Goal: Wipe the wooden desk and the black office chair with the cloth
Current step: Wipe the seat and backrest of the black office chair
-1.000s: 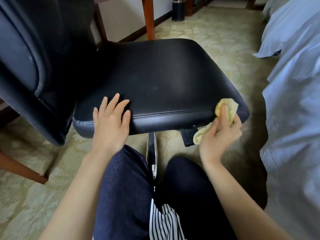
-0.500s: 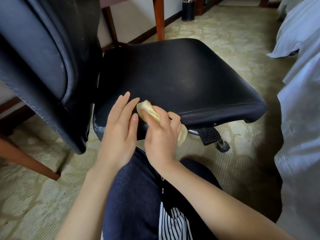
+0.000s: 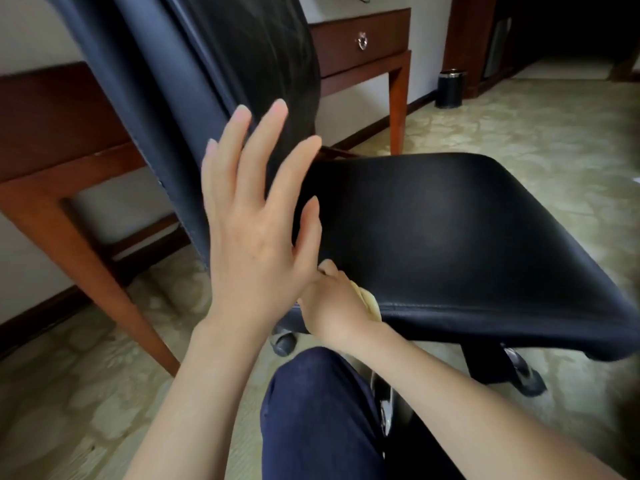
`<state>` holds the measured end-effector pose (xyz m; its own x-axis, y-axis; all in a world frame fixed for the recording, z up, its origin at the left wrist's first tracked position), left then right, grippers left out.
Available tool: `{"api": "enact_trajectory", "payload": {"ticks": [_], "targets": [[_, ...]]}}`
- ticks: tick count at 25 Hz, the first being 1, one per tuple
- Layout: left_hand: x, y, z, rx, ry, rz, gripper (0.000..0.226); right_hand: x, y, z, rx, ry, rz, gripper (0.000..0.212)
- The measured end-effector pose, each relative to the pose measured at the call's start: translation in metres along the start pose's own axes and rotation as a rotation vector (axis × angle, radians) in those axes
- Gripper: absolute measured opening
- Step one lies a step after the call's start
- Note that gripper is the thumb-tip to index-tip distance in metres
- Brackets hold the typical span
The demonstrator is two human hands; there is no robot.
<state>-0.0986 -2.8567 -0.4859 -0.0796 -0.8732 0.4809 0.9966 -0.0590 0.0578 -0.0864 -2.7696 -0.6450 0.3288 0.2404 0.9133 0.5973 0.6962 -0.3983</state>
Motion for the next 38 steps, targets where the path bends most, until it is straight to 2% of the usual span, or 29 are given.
{"api": "enact_trajectory", "payload": {"ticks": [2, 3, 6, 8, 10, 12, 15, 19, 23, 24, 26, 28, 30, 33, 35, 38], "targets": [[0.011, -0.015, 0.021, 0.035, 0.026, 0.115, 0.049, -0.003, -0.006, 0.01, 0.121, -0.04, -0.091, 0.029], [0.012, -0.023, 0.032, 0.061, 0.014, 0.174, 0.054, -0.002, -0.006, 0.015, 0.157, -0.076, -0.051, 0.036], [0.0, -0.052, 0.064, 0.157, -0.088, 0.332, 0.07, 0.018, -0.003, 0.04, 0.086, -0.185, 0.416, 0.035], [-0.012, -0.071, 0.077, 0.216, -0.149, 0.365, 0.075, 0.046, 0.005, 0.06, -0.007, -0.137, 0.677, 0.028], [-0.022, -0.083, 0.078, 0.253, -0.184, 0.395, 0.076, 0.078, 0.015, 0.076, -0.059, -0.05, 0.827, 0.02], [-0.027, -0.091, 0.079, 0.279, -0.199, 0.399, 0.077, 0.111, 0.02, 0.09, -0.09, -0.03, 0.925, 0.023], [-0.031, -0.102, 0.087, 0.365, -0.264, 0.208, 0.083, 0.164, 0.017, 0.114, -0.099, -0.049, 0.978, 0.036], [-0.03, -0.112, 0.108, 0.539, -0.435, -0.039, 0.081, 0.23, -0.007, 0.131, -0.125, -0.055, 1.18, 0.035], [-0.022, -0.102, 0.151, 0.863, -0.619, -0.193, 0.075, 0.284, -0.04, 0.137, -0.177, -0.052, 1.295, 0.037], [-0.016, -0.099, 0.172, 0.933, -0.617, -0.268, 0.071, 0.299, -0.05, 0.138, -0.206, -0.068, 1.332, 0.036], [0.004, -0.09, 0.221, 0.929, -0.542, -0.406, 0.056, 0.329, -0.07, 0.138, -0.242, -0.122, 1.403, 0.034], [0.031, -0.098, 0.271, 0.937, -0.478, -0.481, 0.04, 0.367, -0.091, 0.141, -0.245, -0.136, 1.435, 0.035], [0.056, -0.112, 0.307, 1.046, -0.426, -0.567, 0.029, 0.407, -0.104, 0.14, -0.221, -0.101, 1.401, 0.037], [0.085, -0.131, 0.348, 1.177, -0.422, -0.686, 0.027, 0.466, -0.114, 0.136, -0.153, 0.0, 1.172, 0.042], [0.099, -0.134, 0.37, 1.155, -0.431, -0.704, 0.022, 0.497, -0.116, 0.13, -0.114, 0.09, 1.034, 0.044], [0.108, -0.128, 0.391, 1.103, -0.423, -0.725, 0.018, 0.509, -0.11, 0.125, -0.204, 0.151, 1.107, 0.053]]}}
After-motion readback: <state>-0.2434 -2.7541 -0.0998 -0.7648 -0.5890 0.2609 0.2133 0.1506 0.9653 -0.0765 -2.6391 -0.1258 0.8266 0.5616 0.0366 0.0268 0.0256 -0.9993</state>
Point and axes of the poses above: each hand's wrist, its own z-axis towards the middle knuckle, its own x-axis out of the back of the hand, y = z × x, the point moved 6 cm from there along z, towards the middle knuckle, and after that the axes turned 1 degree about x, right-handed, at the moved point
